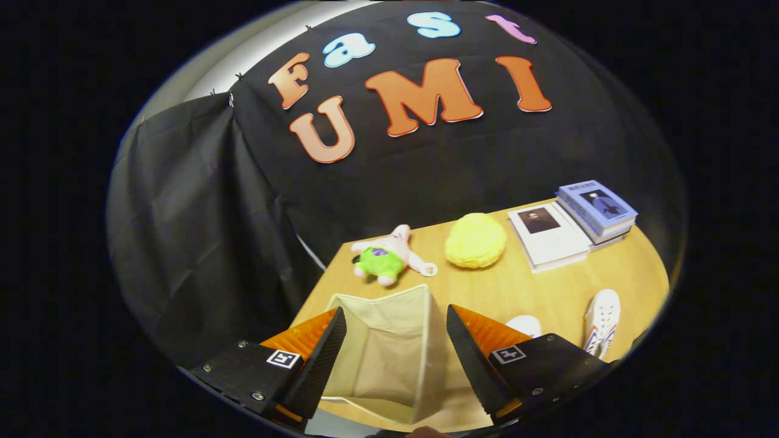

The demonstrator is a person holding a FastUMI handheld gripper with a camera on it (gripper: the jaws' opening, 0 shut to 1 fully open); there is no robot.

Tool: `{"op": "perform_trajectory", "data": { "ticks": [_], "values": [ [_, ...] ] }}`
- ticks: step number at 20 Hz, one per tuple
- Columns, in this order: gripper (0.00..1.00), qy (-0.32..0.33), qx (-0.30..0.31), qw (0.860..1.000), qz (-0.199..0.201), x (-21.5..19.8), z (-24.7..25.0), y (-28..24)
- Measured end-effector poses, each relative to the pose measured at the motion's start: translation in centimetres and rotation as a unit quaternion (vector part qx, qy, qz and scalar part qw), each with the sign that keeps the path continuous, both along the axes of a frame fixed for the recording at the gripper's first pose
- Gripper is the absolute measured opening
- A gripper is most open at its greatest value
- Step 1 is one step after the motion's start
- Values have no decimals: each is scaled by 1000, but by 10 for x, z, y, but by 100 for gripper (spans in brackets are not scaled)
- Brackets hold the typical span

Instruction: Open the storage box then place both shoes into the box .Put the left shoe in first, then the right shoe, with the right side of both shoes facing outward in a uniform manner.

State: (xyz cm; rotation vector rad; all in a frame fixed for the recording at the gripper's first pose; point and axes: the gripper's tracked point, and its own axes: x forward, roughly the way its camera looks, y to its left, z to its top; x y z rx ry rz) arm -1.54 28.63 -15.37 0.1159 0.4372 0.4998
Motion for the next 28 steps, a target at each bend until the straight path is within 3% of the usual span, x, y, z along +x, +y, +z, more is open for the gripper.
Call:
{"op": "perform_trajectory", "data": {
  "ticks": [6, 12, 17, 28],
  "values": [
    [98, 5, -53, 995, -86, 22, -36, -80],
    [99, 38, -80, 988, -127, 20, -80, -131],
    [95, 72, -96, 984, -134, 23, -124, -148],
    [65, 151, -110, 975, -120, 21, -209, -152]
  ]
}}
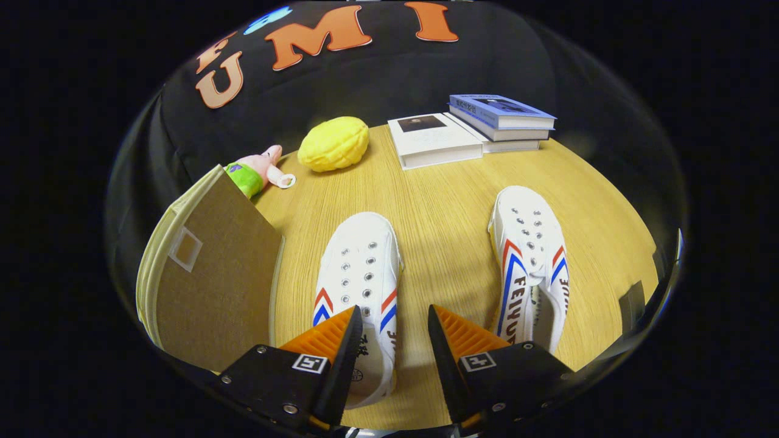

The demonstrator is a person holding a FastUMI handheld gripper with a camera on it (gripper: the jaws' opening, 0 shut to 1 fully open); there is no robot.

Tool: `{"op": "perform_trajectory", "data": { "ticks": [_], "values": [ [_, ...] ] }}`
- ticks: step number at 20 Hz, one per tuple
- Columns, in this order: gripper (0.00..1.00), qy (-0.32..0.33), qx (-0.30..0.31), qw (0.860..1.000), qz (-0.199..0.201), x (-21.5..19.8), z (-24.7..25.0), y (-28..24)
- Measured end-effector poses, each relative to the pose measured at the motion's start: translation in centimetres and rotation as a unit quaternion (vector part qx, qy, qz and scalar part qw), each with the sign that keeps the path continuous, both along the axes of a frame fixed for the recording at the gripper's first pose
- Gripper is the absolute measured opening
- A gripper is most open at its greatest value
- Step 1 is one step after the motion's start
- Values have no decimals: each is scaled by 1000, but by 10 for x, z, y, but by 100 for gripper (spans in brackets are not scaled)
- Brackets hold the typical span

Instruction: Open the storage box then place both shoes into the box .Put the left shoe in first, then the right shoe, with the right side of both shoes facing outward in a uniform manner.

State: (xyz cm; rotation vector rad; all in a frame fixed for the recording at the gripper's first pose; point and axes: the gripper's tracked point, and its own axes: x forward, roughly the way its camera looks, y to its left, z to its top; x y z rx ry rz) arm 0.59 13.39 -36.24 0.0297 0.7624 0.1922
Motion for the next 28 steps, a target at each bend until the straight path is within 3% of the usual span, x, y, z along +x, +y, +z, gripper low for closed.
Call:
{"op": "perform_trajectory", "data": {
  "ticks": [9, 11, 12, 16, 19, 25, 28],
  "values": [
    [53, 53, 48, 997, -4, -5, -19, 9],
    [36, 51, 78, 996, -7, -4, -17, 17],
    [20, 41, 79, 996, -8, -2, -15, 16],
    [1, 17, 76, 997, -23, -2, -7, 14],
    [0, -10, 33, 999, -11, -1, 16, 8],
    [0, -39, 93, 994, -42, 8, 86, 4],
    [0, -65, 127, 989, -33, 10, 129, 19]
  ]
}}
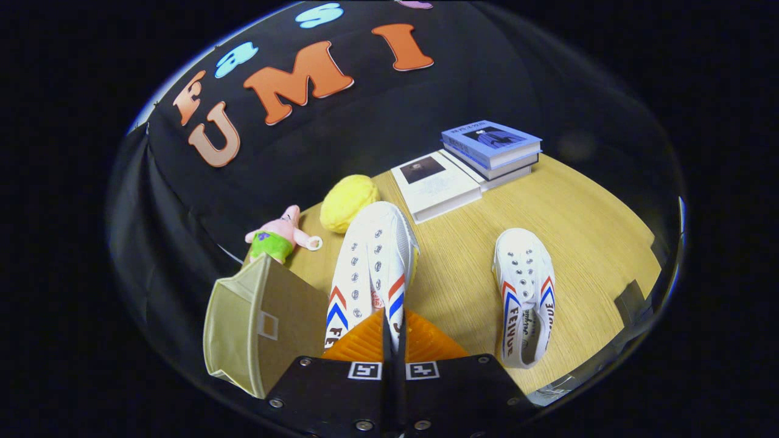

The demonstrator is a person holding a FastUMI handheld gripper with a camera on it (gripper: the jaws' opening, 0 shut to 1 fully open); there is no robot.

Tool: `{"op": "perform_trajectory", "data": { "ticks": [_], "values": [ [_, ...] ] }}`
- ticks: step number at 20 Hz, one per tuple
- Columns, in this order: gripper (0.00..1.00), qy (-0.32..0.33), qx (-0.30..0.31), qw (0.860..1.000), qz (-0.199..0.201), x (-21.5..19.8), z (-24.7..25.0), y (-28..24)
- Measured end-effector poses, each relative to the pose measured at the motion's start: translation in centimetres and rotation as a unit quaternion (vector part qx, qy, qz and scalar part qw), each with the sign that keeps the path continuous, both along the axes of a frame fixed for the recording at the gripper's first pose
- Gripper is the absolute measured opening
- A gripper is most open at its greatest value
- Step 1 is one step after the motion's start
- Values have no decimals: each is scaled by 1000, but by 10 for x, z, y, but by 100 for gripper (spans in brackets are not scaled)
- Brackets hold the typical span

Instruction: Open the storage box then place both shoes into the box .Put the left shoe in first, then the right shoe, with the right side of both shoes facing outward in a uniform manner.

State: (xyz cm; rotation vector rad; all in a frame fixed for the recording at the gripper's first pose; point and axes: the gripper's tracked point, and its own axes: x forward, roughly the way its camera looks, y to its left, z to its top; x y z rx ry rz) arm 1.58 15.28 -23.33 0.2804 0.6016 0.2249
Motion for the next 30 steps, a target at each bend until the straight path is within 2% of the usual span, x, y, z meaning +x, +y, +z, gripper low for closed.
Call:
{"op": "perform_trajectory", "data": {
  "ticks": [6, 10, 15, 19, 25, 30],
  "values": [
    [0, -46, 38, 997, 47, -5, 64, 64],
    [0, -60, 46, 993, 92, -12, 73, 122],
    [0, -46, 38, 988, 143, -32, 56, 195],
    [0, -50, 15, 983, 178, -47, 35, 233],
    [0, -37, -6, 979, 201, -62, 0, 256],
    [0, -19, 1, 980, 197, -66, -9, 257]
  ]
}}
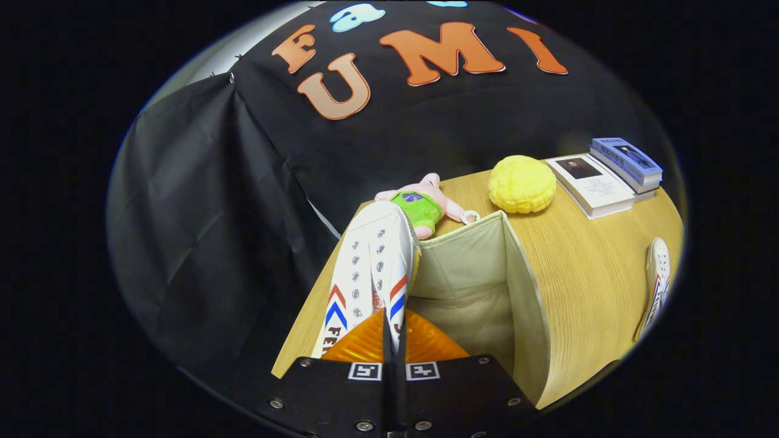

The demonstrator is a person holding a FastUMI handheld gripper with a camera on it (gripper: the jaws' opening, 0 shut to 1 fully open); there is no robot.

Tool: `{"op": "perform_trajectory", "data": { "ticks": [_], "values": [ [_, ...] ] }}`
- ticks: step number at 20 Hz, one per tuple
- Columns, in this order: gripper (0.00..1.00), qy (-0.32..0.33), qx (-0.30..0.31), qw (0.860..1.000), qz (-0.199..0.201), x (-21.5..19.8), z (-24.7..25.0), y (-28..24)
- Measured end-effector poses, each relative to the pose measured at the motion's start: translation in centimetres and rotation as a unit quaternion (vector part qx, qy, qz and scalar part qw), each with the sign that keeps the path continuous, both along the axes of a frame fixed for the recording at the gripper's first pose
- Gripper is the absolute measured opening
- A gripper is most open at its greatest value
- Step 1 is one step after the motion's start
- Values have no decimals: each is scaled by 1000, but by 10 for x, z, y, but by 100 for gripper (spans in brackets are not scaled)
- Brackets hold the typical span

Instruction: Open the storage box then place both shoes into the box .Put the left shoe in first, then the right shoe, with the right side of both shoes facing outward in a uniform manner.

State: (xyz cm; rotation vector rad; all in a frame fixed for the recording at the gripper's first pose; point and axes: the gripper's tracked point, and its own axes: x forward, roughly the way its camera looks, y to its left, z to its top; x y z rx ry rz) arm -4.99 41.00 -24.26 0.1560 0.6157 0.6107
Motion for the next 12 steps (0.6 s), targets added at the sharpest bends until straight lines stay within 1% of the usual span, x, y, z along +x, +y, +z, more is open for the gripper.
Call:
{"op": "perform_trajectory", "data": {
  "ticks": [3, 4, 7, 10, 12],
  "values": [
    [0, 35, 11, 999, -11, -2, -10, -1],
    [0, 32, 10, 999, -14, -1, -9, -3],
    [0, 31, -4, 999, -6, -2, -11, -6],
    [0, 49, -15, 999, -8, -6, -14, -10],
    [0, 56, -28, 998, -2, -6, -18, -8]
  ]
}}
